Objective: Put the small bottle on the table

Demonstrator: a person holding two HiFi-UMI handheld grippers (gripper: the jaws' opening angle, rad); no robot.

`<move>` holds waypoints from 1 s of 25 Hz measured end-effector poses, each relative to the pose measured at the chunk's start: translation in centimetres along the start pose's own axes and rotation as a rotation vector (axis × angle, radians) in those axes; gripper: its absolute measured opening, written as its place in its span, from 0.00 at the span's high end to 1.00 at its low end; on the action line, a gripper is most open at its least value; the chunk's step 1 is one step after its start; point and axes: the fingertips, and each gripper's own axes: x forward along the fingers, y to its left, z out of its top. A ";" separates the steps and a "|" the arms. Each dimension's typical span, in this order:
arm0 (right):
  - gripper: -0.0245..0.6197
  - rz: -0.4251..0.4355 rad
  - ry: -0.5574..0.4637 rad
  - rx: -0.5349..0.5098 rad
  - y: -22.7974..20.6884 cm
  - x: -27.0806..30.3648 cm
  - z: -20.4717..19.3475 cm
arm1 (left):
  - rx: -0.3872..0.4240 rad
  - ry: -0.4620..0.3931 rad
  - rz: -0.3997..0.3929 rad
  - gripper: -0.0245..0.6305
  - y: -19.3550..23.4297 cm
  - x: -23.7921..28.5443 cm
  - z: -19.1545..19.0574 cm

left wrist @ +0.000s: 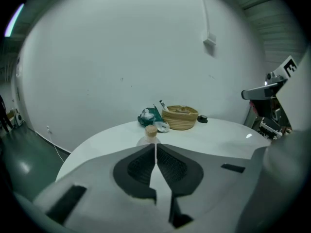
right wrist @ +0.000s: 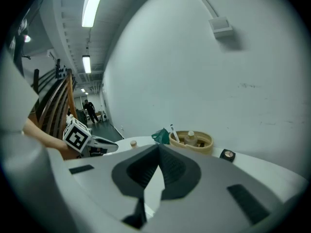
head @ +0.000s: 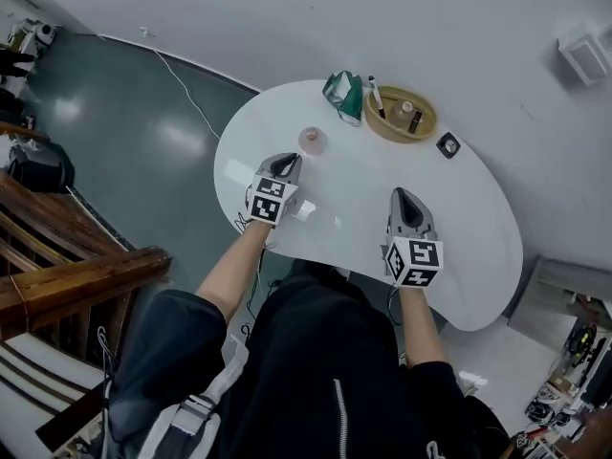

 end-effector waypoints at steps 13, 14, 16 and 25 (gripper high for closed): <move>0.96 0.071 -0.122 -0.070 2.7 -1.7 3.5 | 0.016 -0.198 0.016 0.96 -3.7 -11.4 5.9; 0.96 0.076 -0.132 -0.074 3.0 -1.9 3.7 | 0.028 -0.209 0.016 0.96 -3.9 -12.1 6.2; 0.96 0.087 -0.150 -0.080 3.6 -2.2 4.0 | 0.046 -0.240 0.022 0.96 -4.1 -13.5 7.2; 0.96 0.122 -0.202 -0.095 4.9 -3.2 4.8 | 0.073 -0.318 0.047 0.96 -4.9 -16.8 9.4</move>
